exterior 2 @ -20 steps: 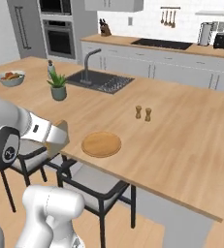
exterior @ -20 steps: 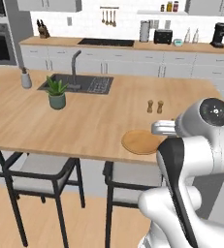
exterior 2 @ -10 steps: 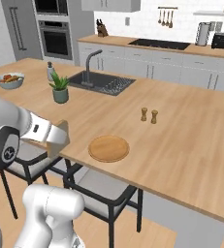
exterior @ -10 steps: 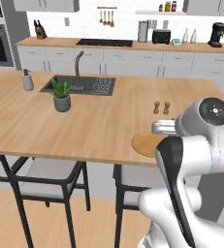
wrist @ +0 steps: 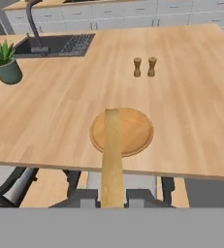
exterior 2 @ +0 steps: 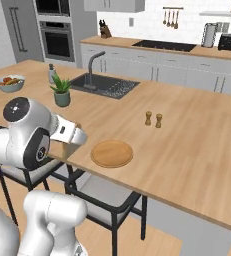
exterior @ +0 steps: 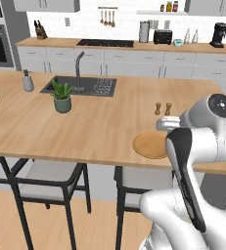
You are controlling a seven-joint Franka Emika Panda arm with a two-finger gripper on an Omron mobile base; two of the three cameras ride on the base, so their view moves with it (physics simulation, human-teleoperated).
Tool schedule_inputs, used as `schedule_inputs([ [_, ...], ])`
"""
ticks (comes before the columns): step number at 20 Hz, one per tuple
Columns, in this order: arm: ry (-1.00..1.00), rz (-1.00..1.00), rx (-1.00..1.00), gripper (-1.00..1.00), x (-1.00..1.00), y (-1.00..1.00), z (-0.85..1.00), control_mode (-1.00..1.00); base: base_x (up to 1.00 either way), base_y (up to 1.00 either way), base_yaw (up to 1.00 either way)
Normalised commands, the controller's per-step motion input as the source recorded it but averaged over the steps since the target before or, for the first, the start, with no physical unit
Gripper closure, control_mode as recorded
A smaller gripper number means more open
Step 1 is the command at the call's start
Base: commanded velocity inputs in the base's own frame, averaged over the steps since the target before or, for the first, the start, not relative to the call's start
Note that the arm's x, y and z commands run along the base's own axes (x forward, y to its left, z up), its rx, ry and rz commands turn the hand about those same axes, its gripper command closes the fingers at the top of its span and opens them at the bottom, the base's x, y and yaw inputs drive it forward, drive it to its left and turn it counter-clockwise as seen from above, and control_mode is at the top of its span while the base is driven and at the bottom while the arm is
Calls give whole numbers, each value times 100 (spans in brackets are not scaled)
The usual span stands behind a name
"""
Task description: Start the toaster. Once the lever pops up, take the bread to the plate on the dining counter.
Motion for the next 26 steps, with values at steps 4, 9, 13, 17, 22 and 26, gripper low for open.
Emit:
schedule_inputs([
  [4,3,37,36,100,100,-83,-57,-100,0,0,0],
  [9,1,42,39,100,100,-23,-51,-100,0,0,0],
  [13,1,13,3,100,94,5,-61,-100,0,0,0],
  [17,0,0,0,100,89,-16,-18,-100,0,0,0],
  [22,6,0,0,100,94,-15,-71,-100,0,0,0],
  [26,11,0,0,100,42,-9,-95,-100,0,0,0],
])
